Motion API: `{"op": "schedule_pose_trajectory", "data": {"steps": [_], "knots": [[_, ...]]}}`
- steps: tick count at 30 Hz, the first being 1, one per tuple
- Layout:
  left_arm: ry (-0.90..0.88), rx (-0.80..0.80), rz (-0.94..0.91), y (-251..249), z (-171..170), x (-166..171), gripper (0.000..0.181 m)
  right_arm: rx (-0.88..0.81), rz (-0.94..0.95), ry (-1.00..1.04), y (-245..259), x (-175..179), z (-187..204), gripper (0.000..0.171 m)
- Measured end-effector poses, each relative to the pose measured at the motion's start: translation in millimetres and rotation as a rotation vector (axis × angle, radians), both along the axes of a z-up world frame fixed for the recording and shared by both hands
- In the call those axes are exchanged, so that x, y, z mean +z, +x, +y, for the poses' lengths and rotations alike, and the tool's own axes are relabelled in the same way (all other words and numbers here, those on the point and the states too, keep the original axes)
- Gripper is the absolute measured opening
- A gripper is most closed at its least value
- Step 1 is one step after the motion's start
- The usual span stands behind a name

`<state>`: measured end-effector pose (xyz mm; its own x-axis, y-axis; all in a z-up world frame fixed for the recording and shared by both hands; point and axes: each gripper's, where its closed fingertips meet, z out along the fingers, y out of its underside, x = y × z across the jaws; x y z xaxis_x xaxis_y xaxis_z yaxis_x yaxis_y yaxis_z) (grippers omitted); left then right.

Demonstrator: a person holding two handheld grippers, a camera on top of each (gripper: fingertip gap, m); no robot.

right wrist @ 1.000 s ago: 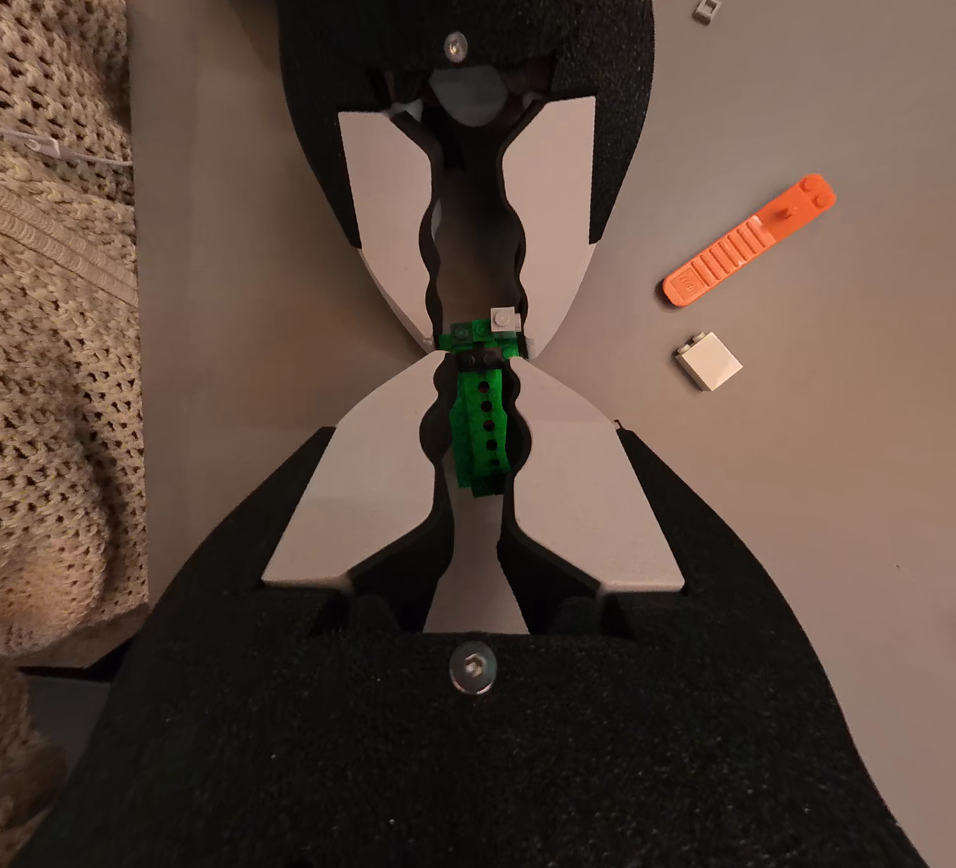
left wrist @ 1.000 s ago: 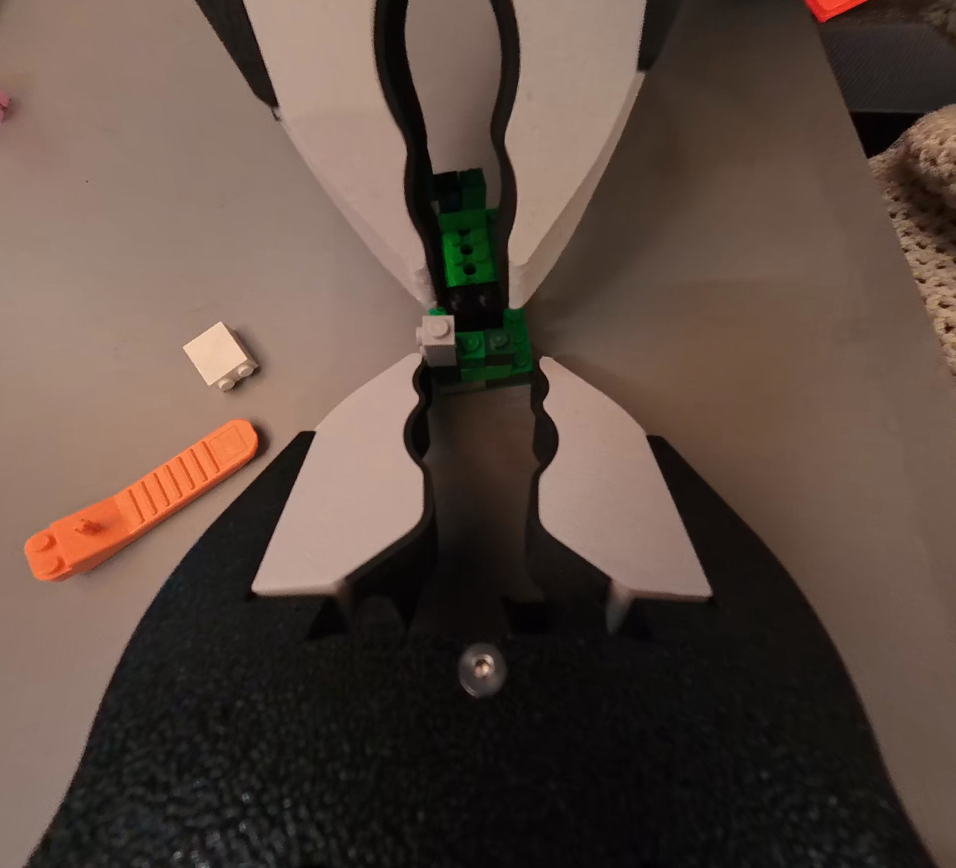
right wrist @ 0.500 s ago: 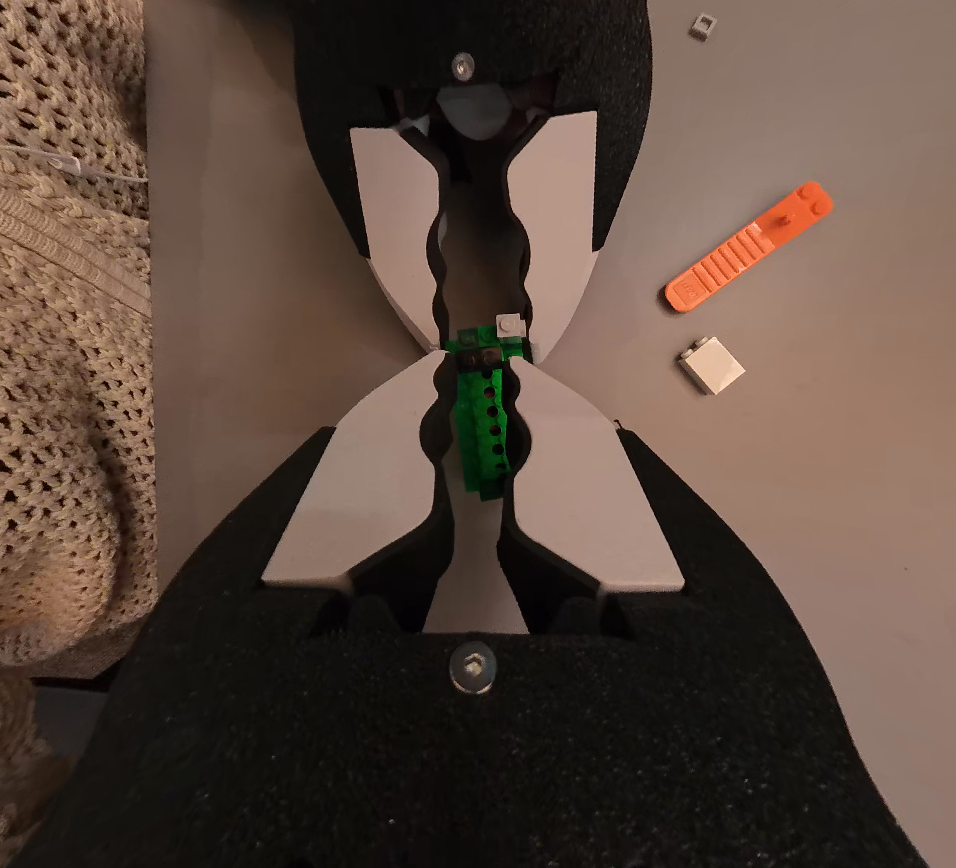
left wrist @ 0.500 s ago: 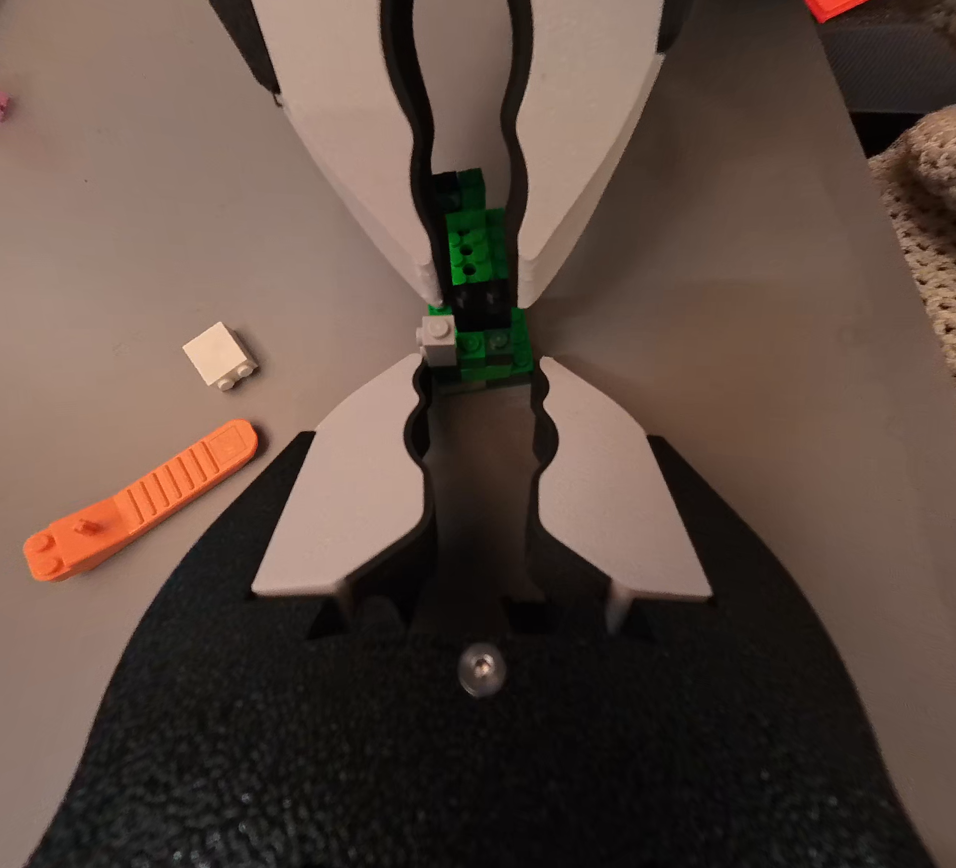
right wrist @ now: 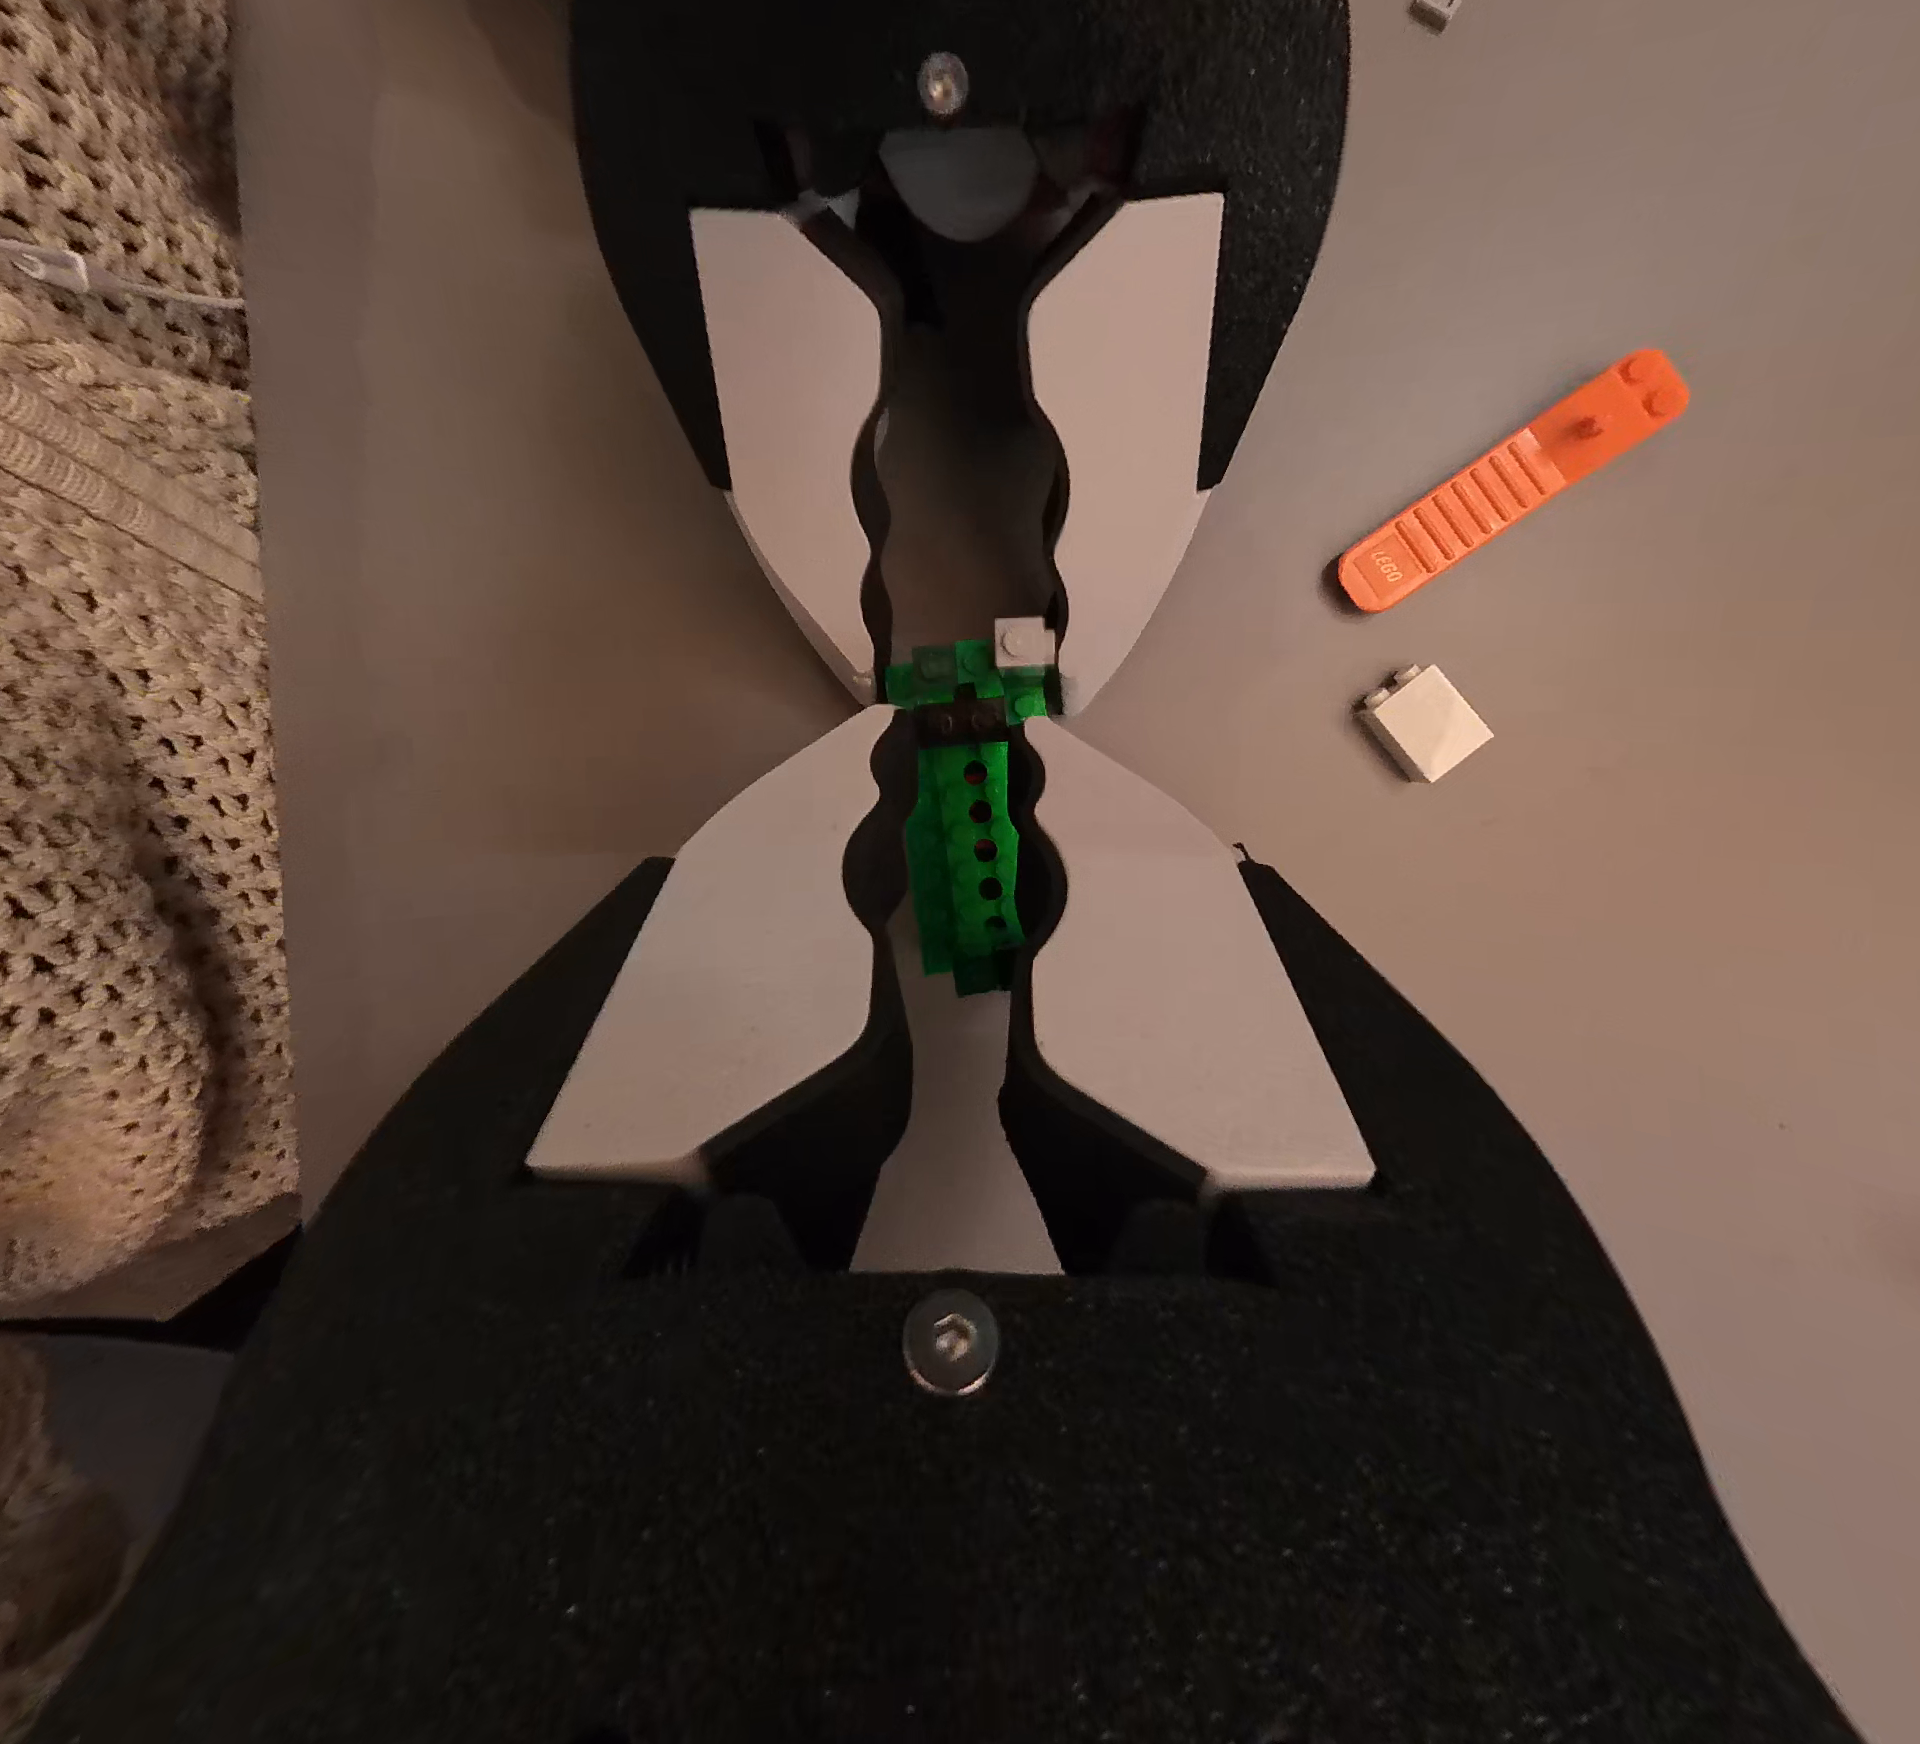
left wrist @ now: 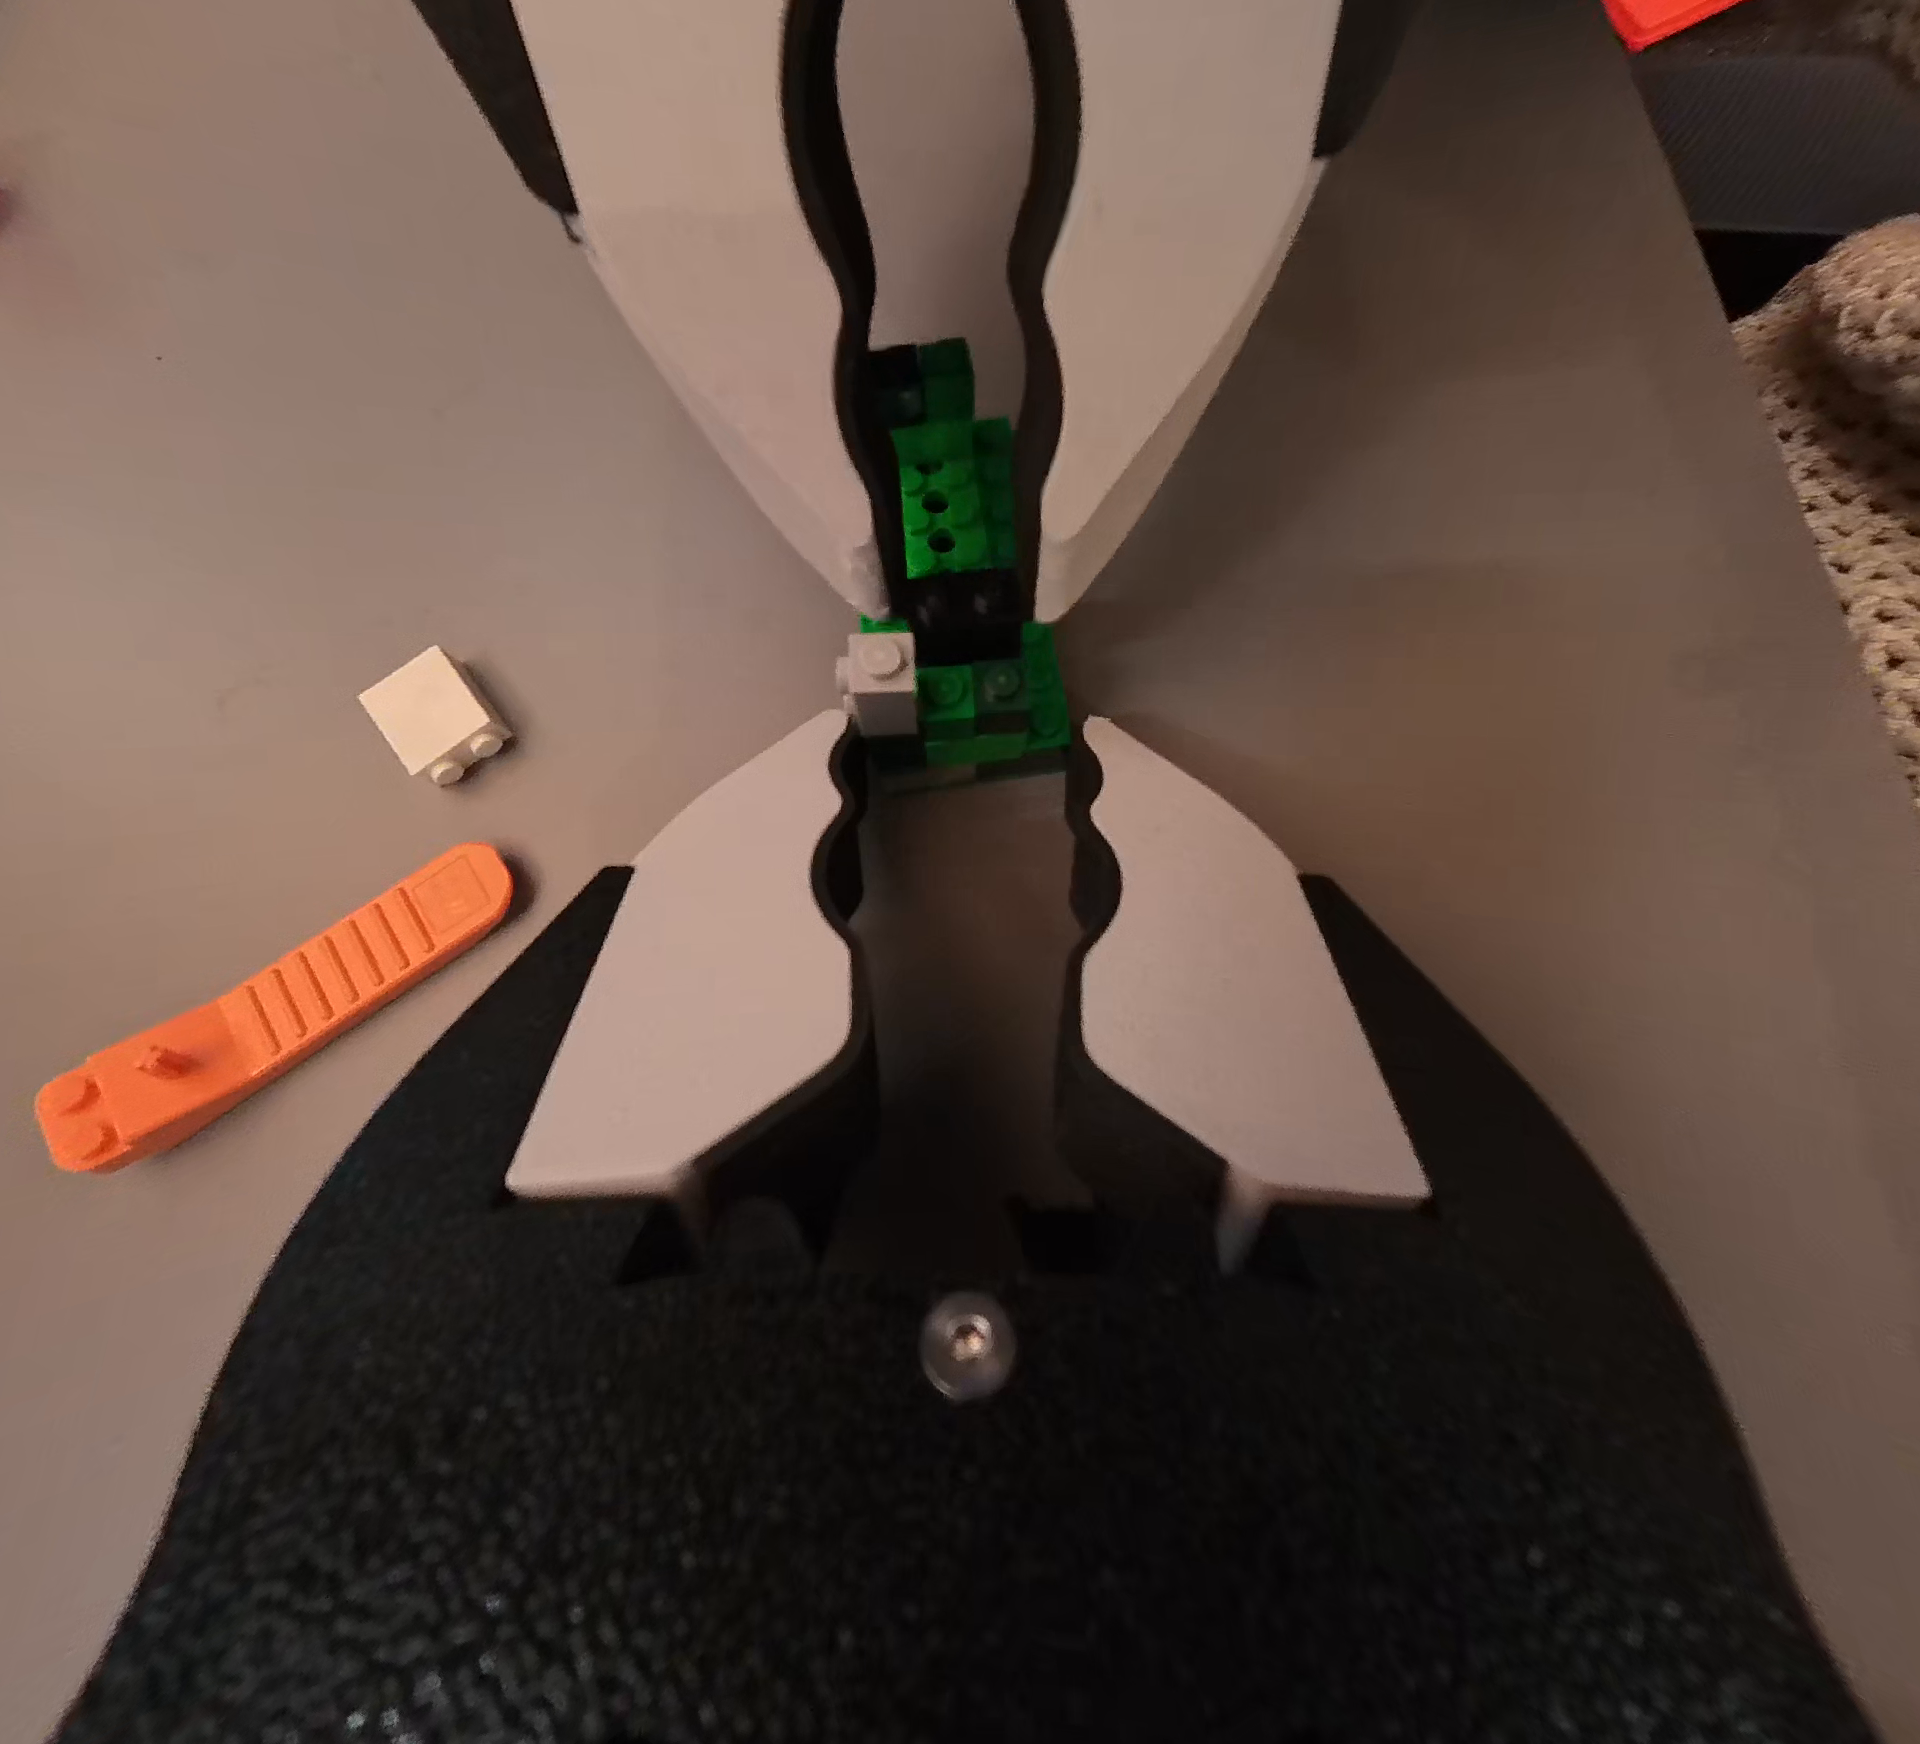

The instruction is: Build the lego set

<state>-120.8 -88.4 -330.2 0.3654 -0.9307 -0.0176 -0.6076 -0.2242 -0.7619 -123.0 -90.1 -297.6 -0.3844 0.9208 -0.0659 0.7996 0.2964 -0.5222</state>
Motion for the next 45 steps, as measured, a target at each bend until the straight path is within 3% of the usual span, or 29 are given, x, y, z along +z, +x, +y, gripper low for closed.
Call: {"op": "schedule_pose_trajectory", "data": {"steps": [9,22,45], "knots": [[-0.001,-0.001,0.000,0,0,0,0.037,-0.025,0.052,-0.050,5,1,1,0.016],[0.000,-0.005,0.001,1,0,0,0.037,-0.002,-0.048,0.128,3,-9,1,0.016],[-0.008,-0.008,-0.001,1,-1,-2,0.037,-0.014,0.011,0.025,10,-5,-2,0.021]]}}
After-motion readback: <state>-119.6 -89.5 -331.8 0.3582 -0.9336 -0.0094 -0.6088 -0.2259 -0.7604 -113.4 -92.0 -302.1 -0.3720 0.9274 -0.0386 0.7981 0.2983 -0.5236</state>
